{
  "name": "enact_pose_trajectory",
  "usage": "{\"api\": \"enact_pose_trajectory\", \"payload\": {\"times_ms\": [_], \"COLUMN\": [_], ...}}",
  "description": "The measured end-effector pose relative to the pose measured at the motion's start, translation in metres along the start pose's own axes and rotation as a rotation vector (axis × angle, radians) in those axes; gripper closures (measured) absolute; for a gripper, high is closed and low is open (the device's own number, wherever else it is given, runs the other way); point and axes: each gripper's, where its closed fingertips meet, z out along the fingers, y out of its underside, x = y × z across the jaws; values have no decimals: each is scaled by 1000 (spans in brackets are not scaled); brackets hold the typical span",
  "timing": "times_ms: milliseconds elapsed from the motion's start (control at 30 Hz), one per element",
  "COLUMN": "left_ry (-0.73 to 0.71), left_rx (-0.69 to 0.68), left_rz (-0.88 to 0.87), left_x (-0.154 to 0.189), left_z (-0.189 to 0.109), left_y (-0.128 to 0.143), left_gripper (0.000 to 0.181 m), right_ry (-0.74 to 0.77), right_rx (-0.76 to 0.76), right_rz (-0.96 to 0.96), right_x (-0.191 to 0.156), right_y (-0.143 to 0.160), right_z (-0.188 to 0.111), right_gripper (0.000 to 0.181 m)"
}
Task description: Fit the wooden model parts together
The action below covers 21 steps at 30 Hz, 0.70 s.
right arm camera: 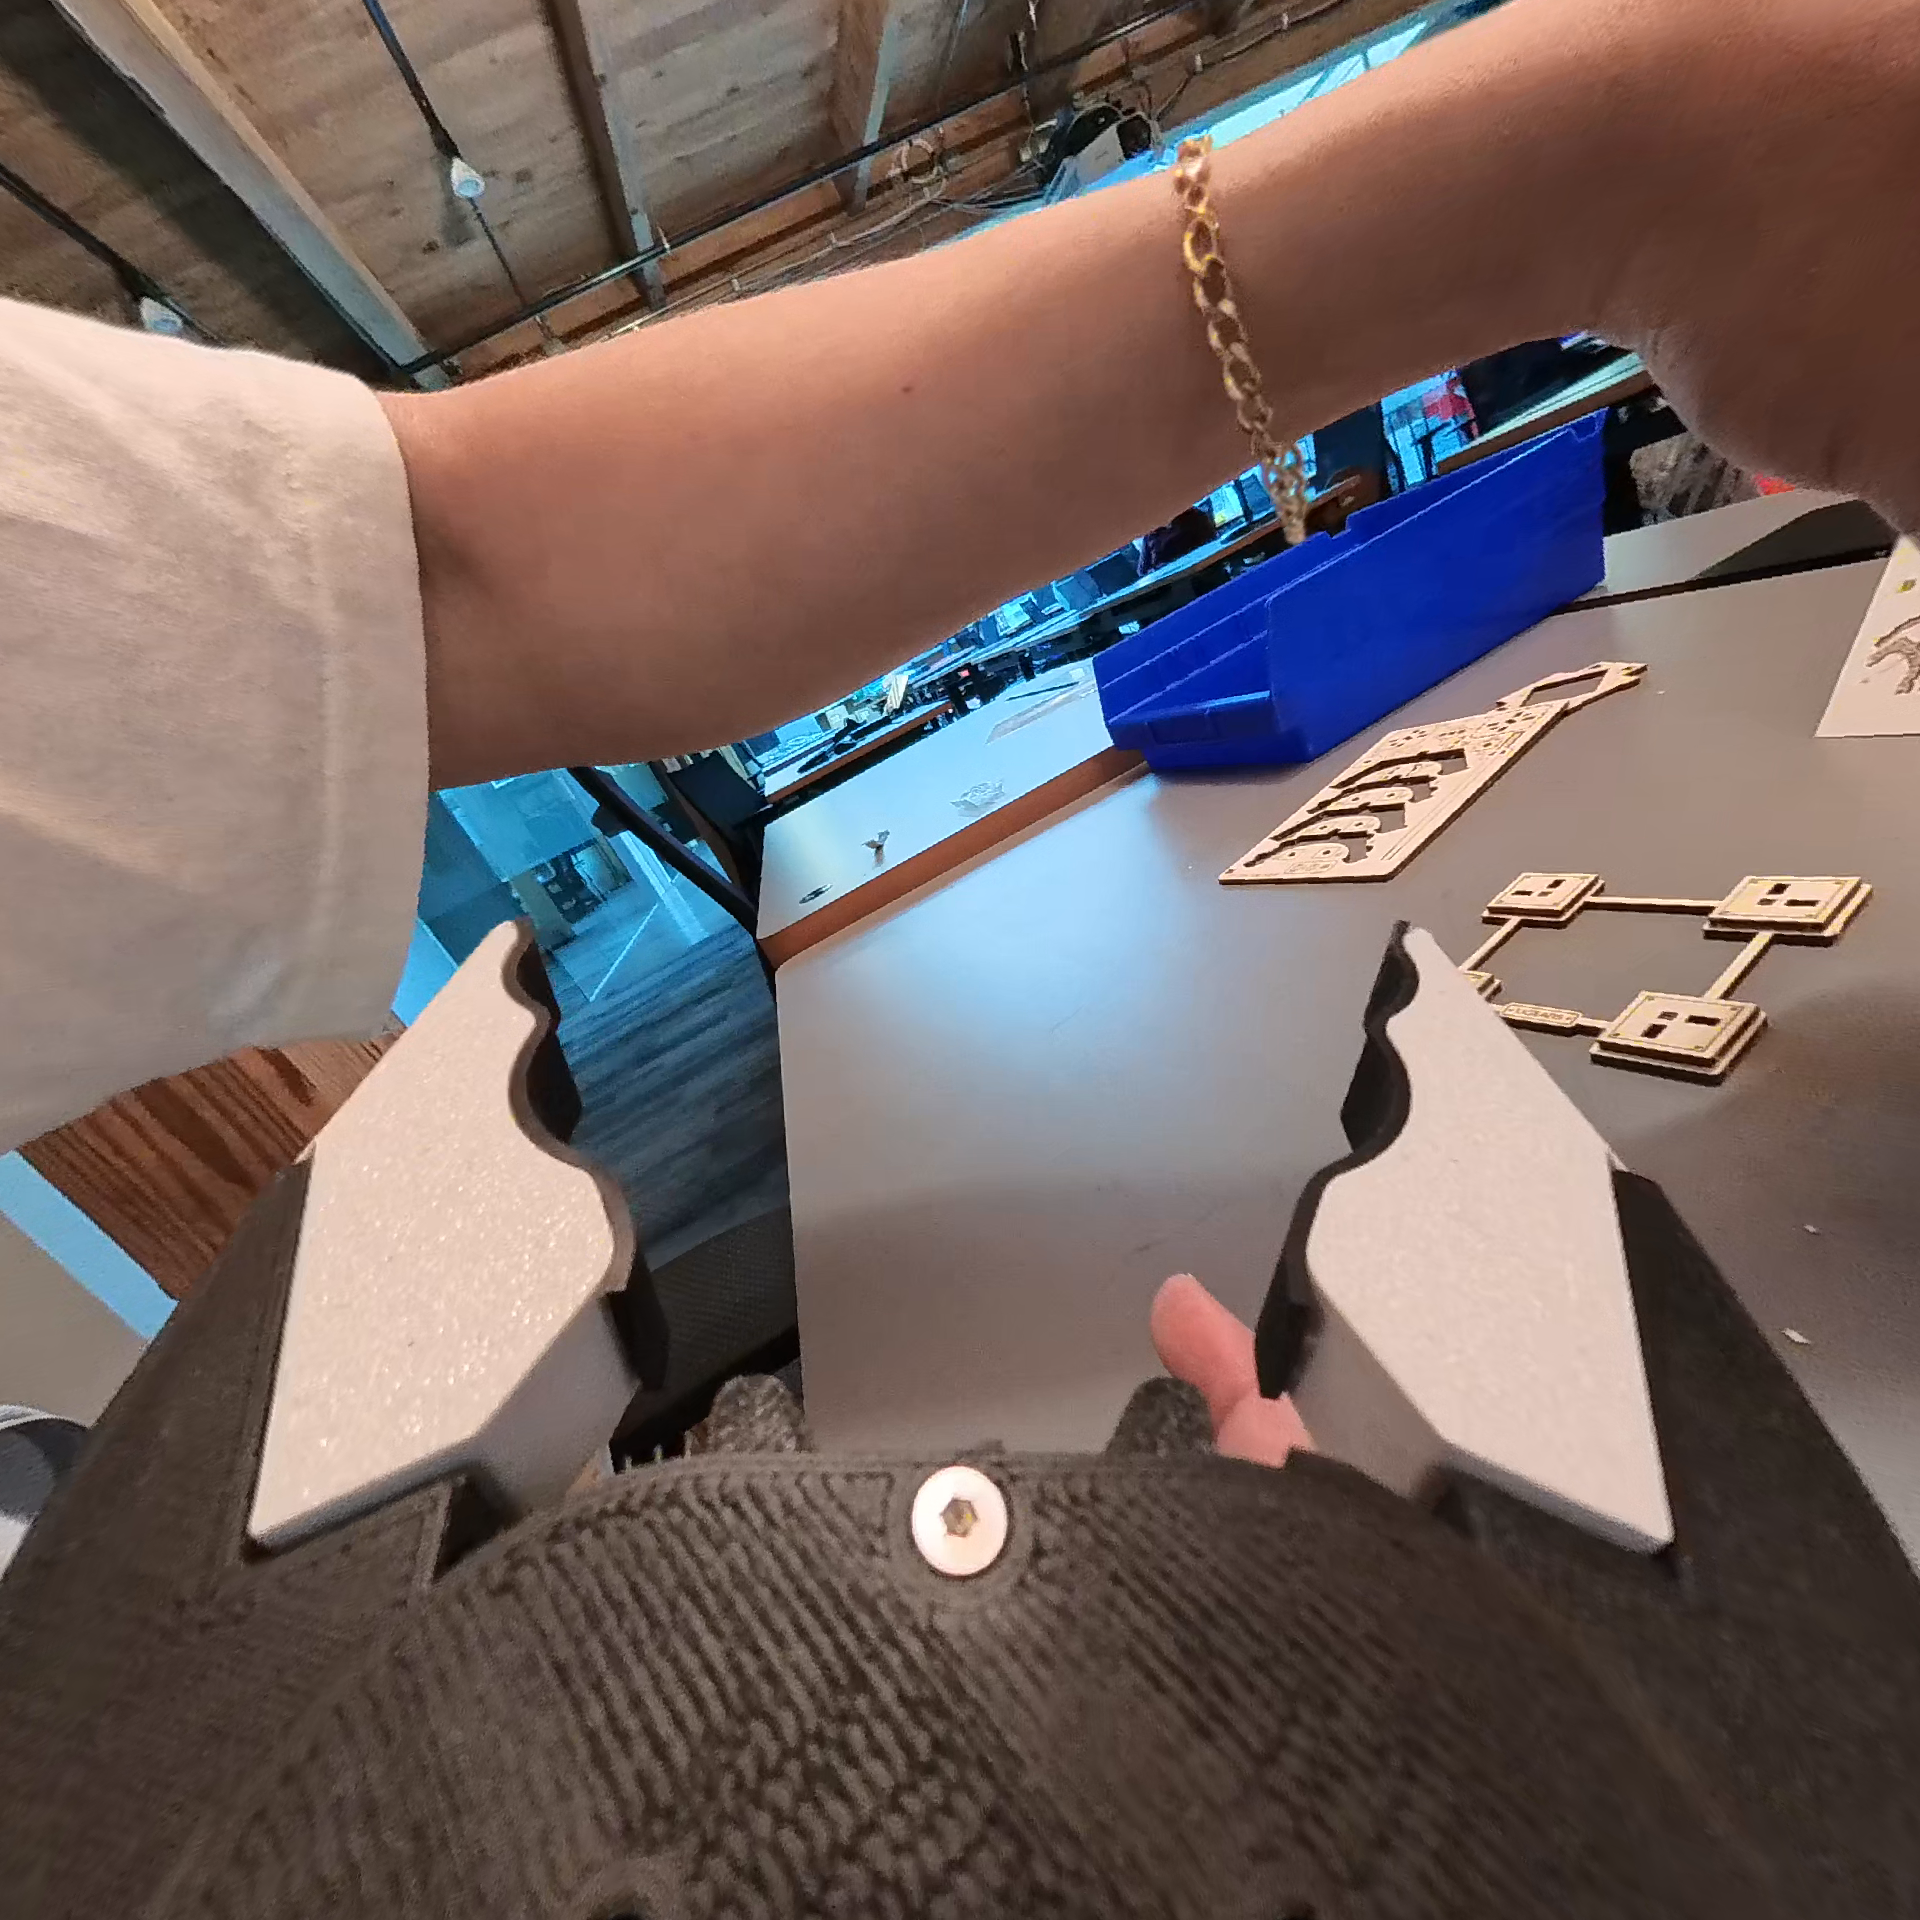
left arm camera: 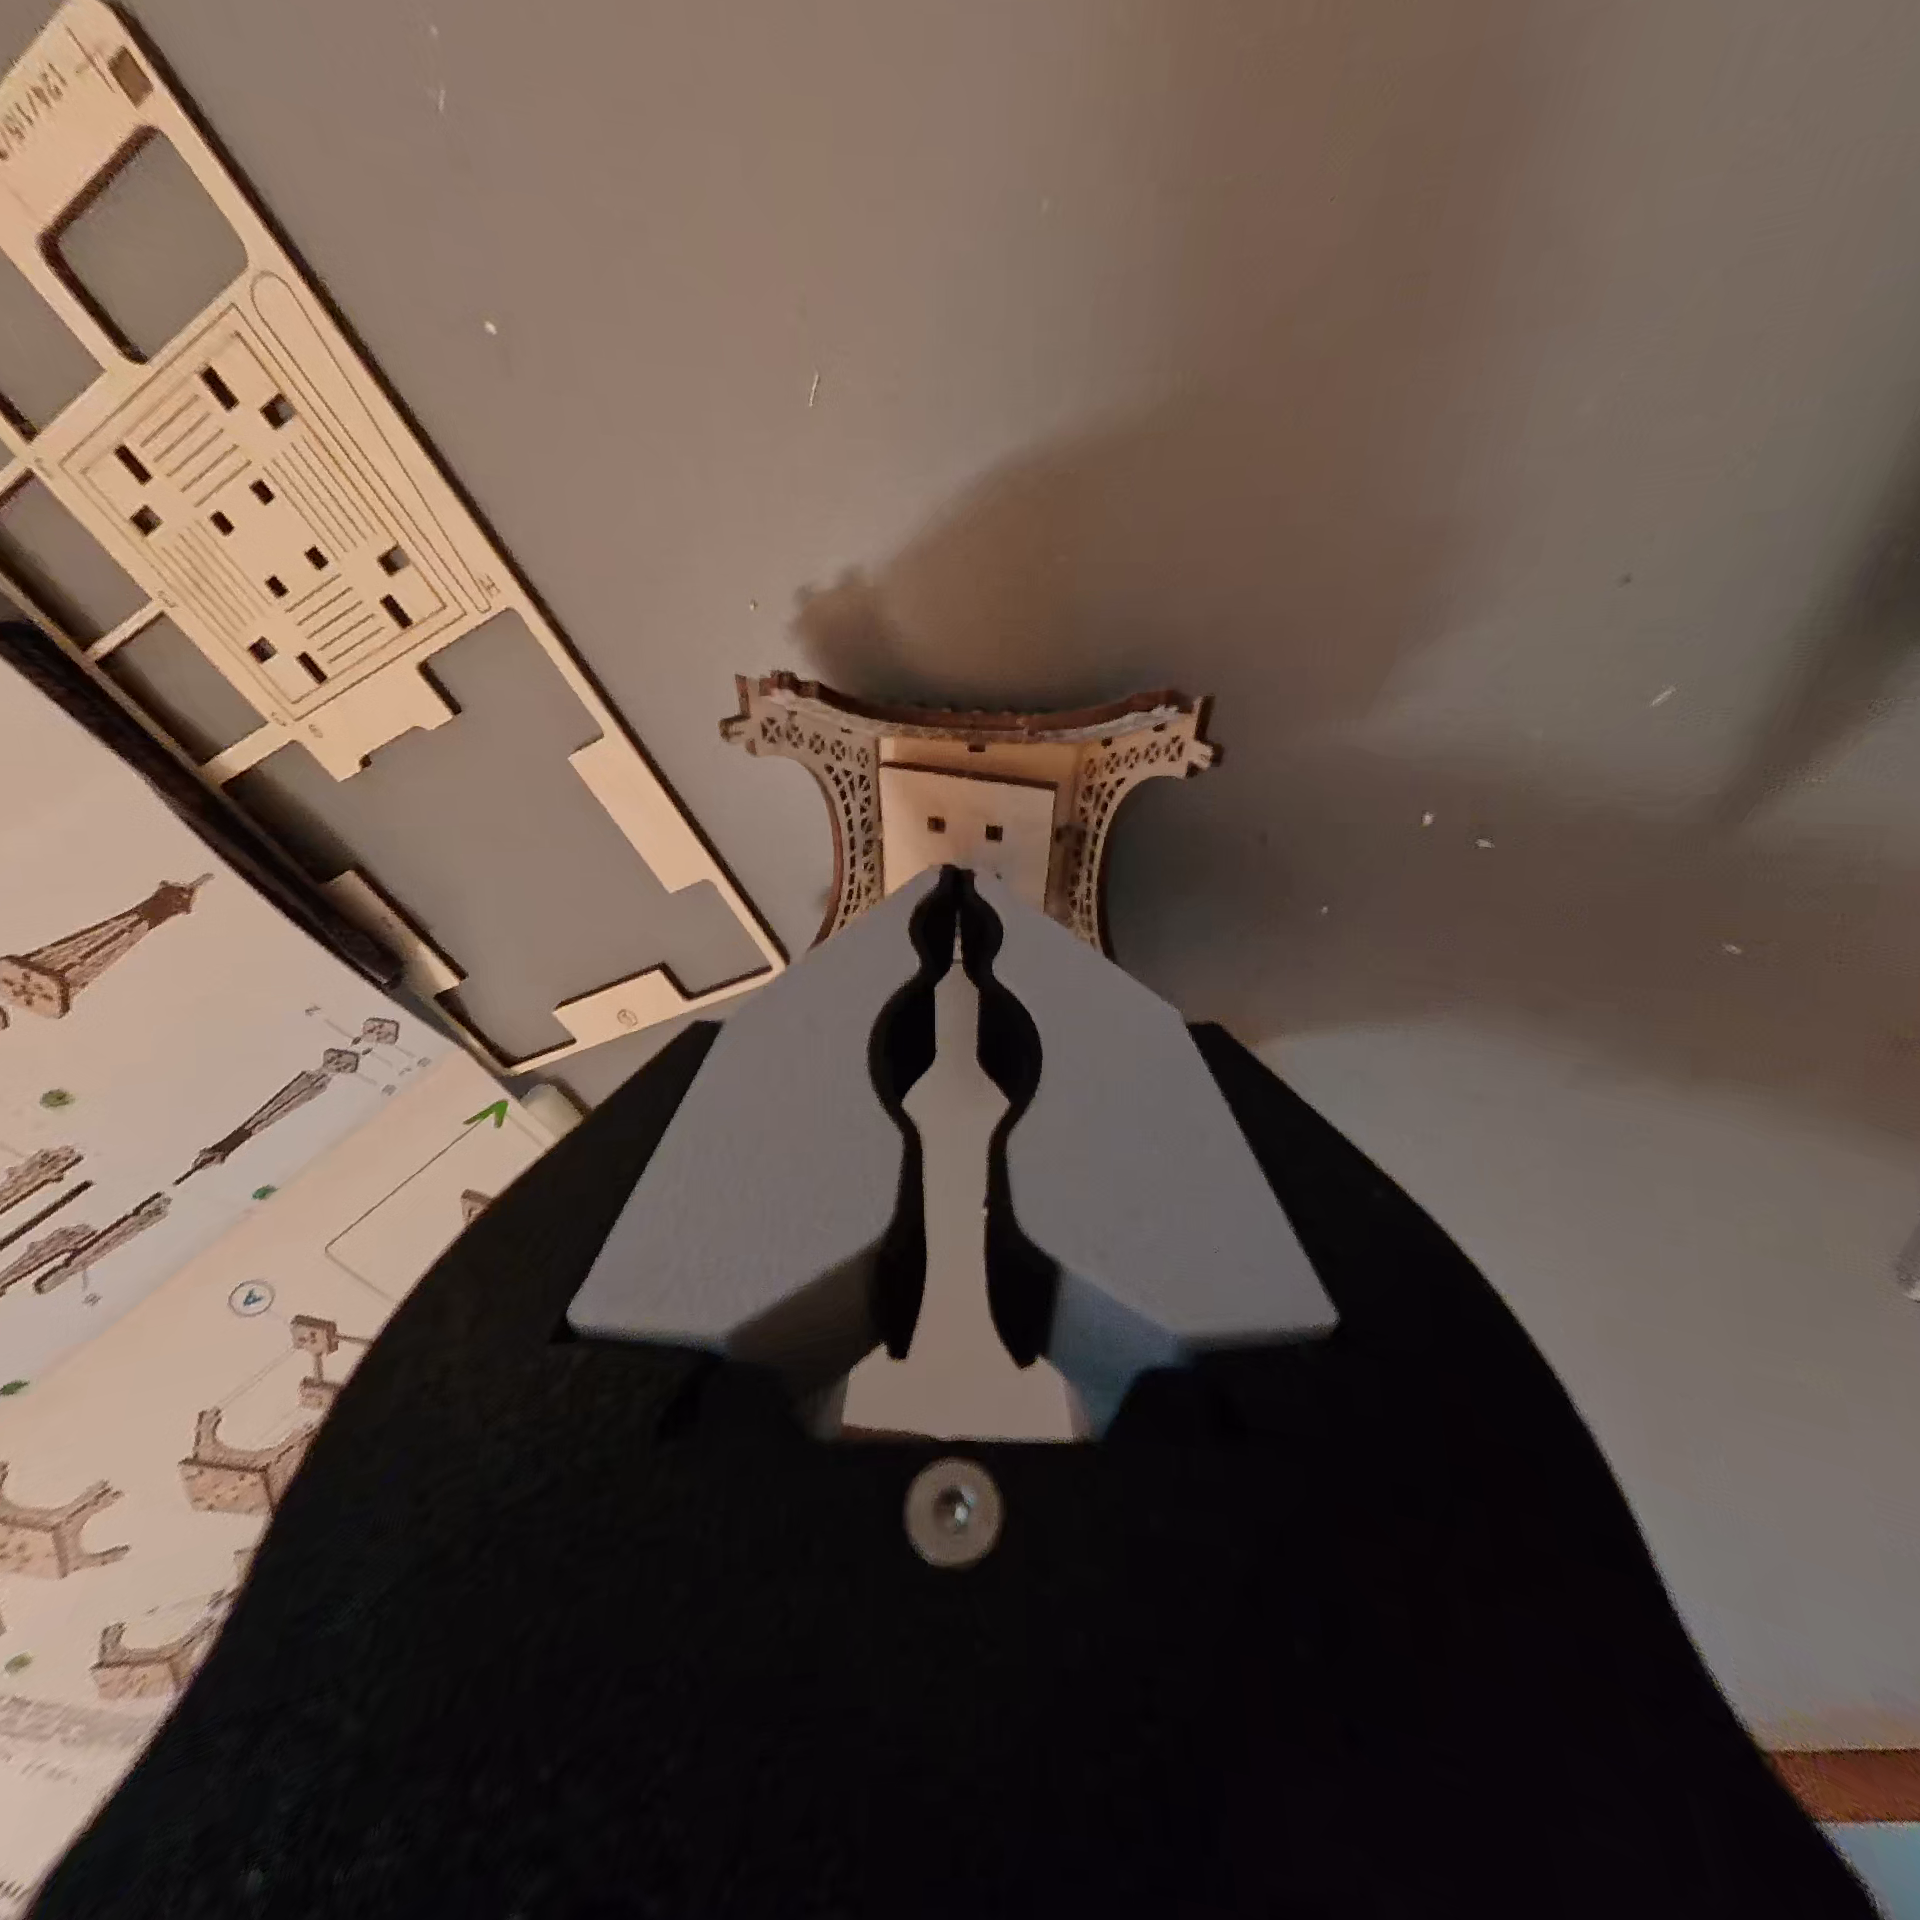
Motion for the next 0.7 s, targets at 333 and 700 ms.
{"api": "enact_pose_trajectory", "payload": {"times_ms": [333, 700], "left_ry": [23, 4], "left_rx": [-33, -152], "left_rz": [15, 5], "left_x": [3, 4], "left_z": [2, 2], "left_y": [-2, -3], "left_gripper": [181, 181], "right_ry": [-3, -10], "right_rx": [-5, 14], "right_rz": [5, -61], "right_x": [0, -4], "right_y": [1, -3], "right_z": [1, -2], "right_gripper": [31, 34]}}
